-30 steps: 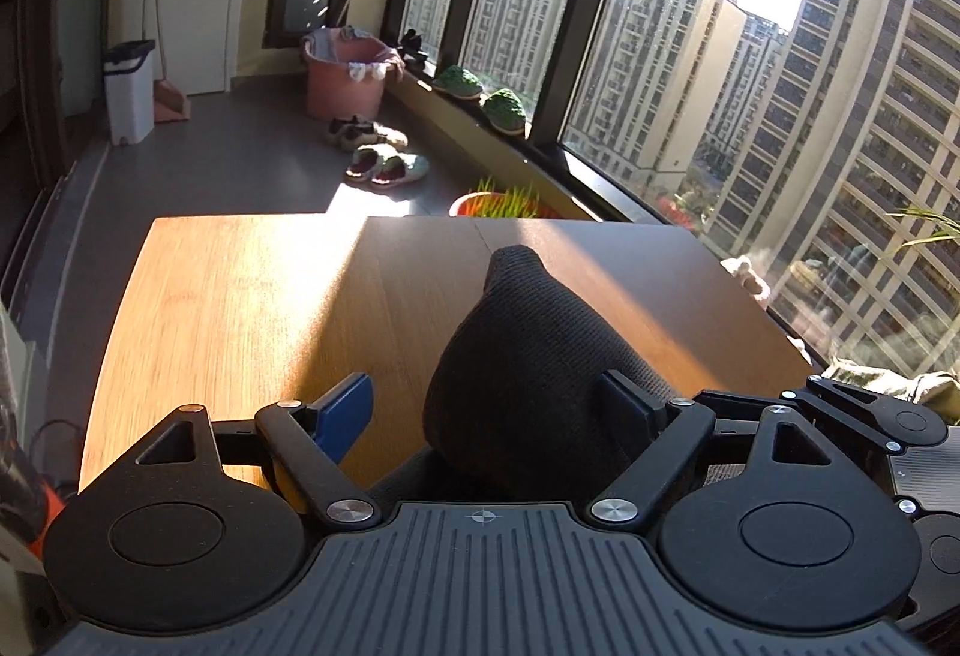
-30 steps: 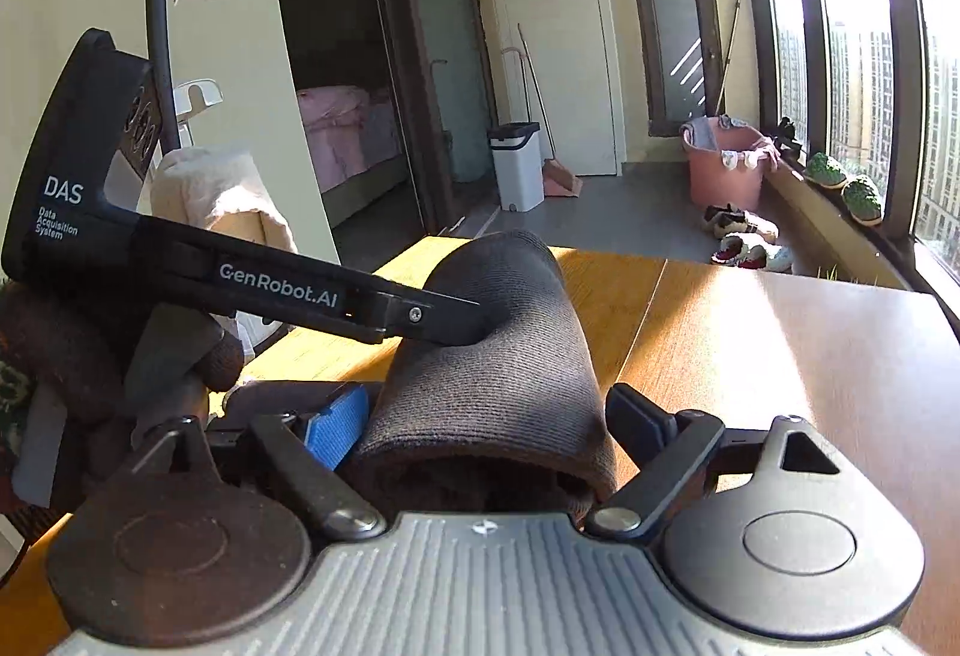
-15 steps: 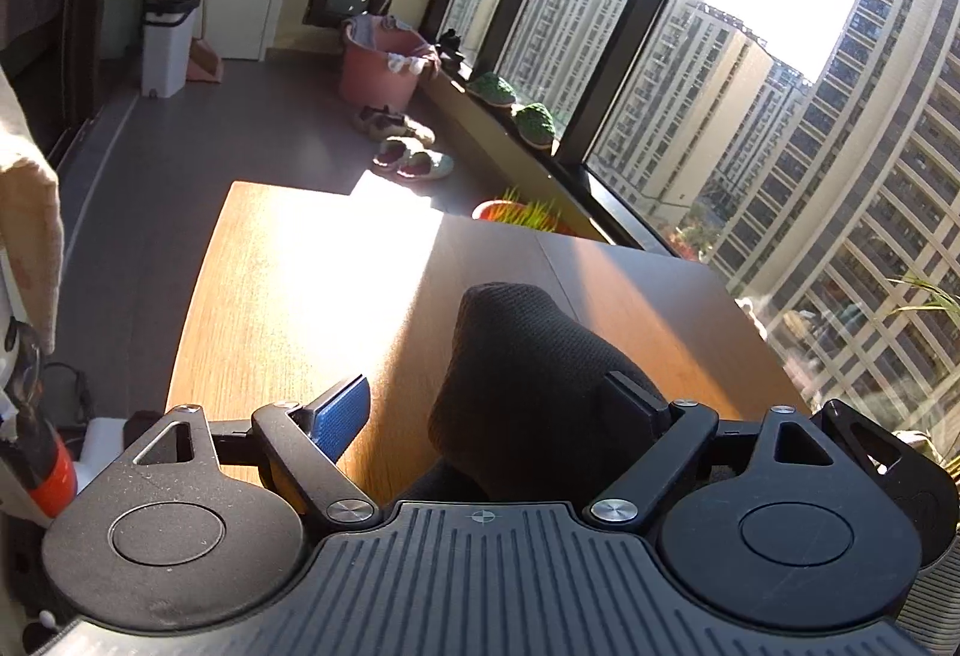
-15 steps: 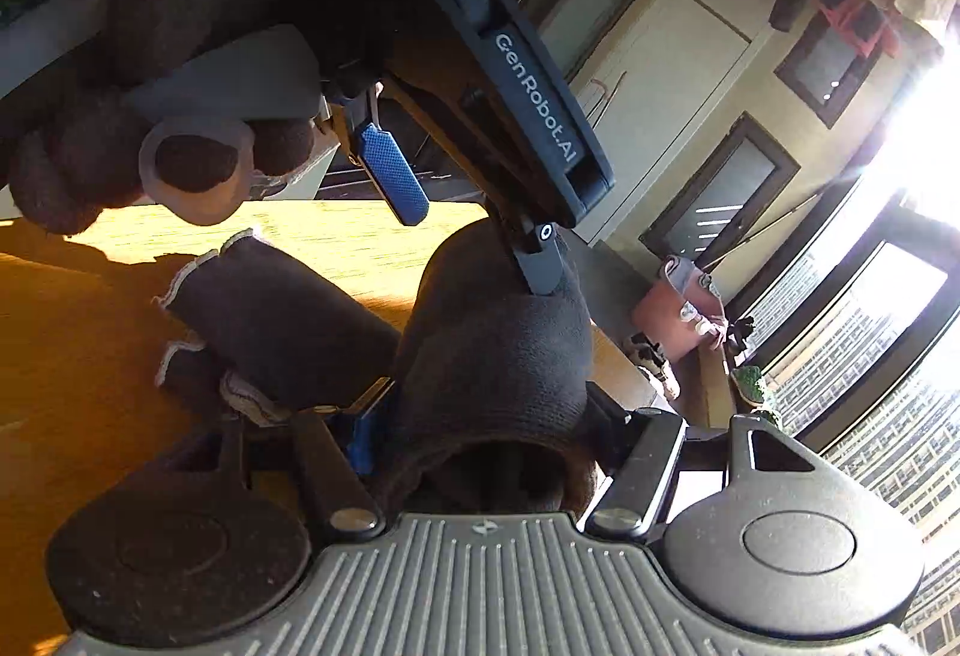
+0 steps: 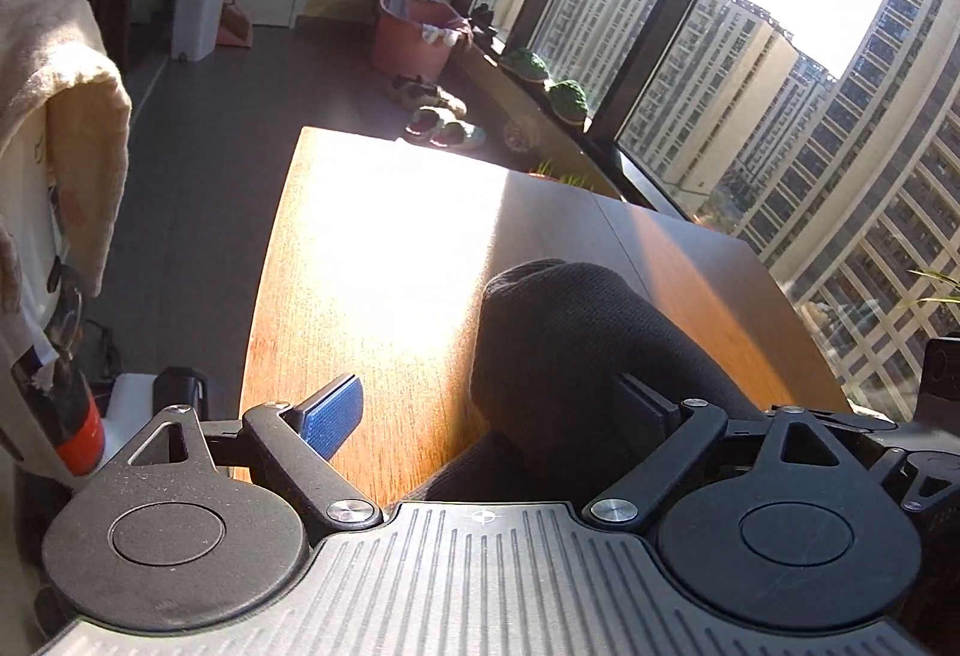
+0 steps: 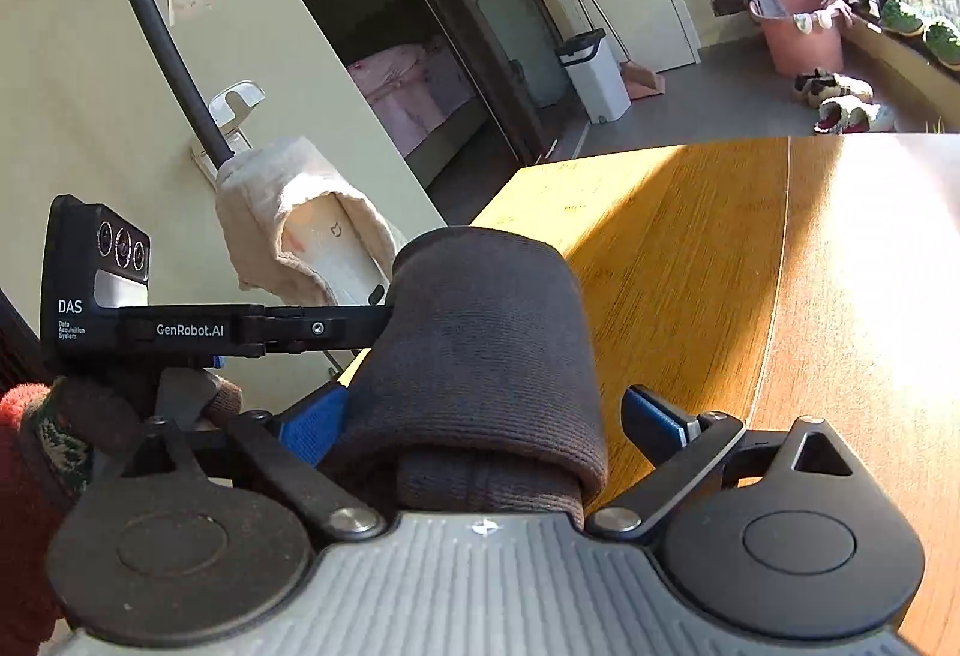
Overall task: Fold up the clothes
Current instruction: 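Regrasp the roll and push it over again with both grippers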
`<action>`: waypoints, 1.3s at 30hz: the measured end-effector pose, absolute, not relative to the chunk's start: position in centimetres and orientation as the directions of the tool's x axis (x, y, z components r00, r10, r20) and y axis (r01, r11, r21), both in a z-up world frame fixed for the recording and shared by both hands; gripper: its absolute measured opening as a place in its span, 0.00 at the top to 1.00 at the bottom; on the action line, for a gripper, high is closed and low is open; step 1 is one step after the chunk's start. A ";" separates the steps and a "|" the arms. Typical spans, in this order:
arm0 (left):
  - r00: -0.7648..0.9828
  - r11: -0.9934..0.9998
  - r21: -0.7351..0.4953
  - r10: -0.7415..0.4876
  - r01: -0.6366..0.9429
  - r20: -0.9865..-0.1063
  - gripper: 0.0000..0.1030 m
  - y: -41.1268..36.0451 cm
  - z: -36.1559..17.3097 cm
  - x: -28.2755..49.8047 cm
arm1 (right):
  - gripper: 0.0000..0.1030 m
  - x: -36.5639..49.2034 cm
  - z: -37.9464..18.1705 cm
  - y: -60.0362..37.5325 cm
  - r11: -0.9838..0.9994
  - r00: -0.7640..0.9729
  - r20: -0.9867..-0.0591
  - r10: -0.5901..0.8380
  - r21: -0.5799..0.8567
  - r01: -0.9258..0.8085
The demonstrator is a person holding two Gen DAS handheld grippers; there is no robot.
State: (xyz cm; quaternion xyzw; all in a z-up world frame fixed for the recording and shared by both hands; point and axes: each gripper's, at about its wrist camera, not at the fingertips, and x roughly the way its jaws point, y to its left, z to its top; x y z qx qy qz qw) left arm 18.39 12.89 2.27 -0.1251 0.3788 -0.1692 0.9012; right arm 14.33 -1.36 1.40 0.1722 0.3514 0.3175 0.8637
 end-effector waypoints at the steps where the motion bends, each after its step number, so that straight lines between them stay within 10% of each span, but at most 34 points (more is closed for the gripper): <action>1: 0.659 0.912 -0.355 -0.397 0.206 -0.639 0.09 12.8 2.2 18.5 | 0.11 14.2 1.0 -1.2 0.730 0.550 -0.489 0.677 0.538 -0.421; 7: 0.639 0.877 -0.422 -0.464 0.231 -0.614 0.09 9.5 1.6 22.4 | 0.41 11.3 2.2 -3.2 0.809 0.660 -0.476 0.581 0.430 -0.402; 12: 0.612 0.821 -0.469 -0.561 0.325 -0.558 0.14 4.8 2.8 24.8 | 0.41 10.6 3.2 -6.8 0.910 0.755 -0.512 0.410 0.284 -0.302; 22: 0.633 0.880 -0.297 -0.474 0.371 -0.612 0.08 1.6 3.8 22.6 | 0.23 7.1 2.1 4.3 0.779 0.895 -0.444 0.033 -0.550 -0.302; 33: 0.649 0.881 -0.340 -0.473 0.329 -0.596 0.08 4.7 1.7 23.4 | 0.11 9.1 7.4 -6.4 0.919 0.810 -0.436 0.393 0.209 -0.334; 39: 0.654 0.884 -0.341 -0.467 0.321 -0.595 0.06 4.0 1.1 23.5 | 0.02 11.3 2.0 -7.6 0.959 0.775 -0.567 0.278 0.217 -0.185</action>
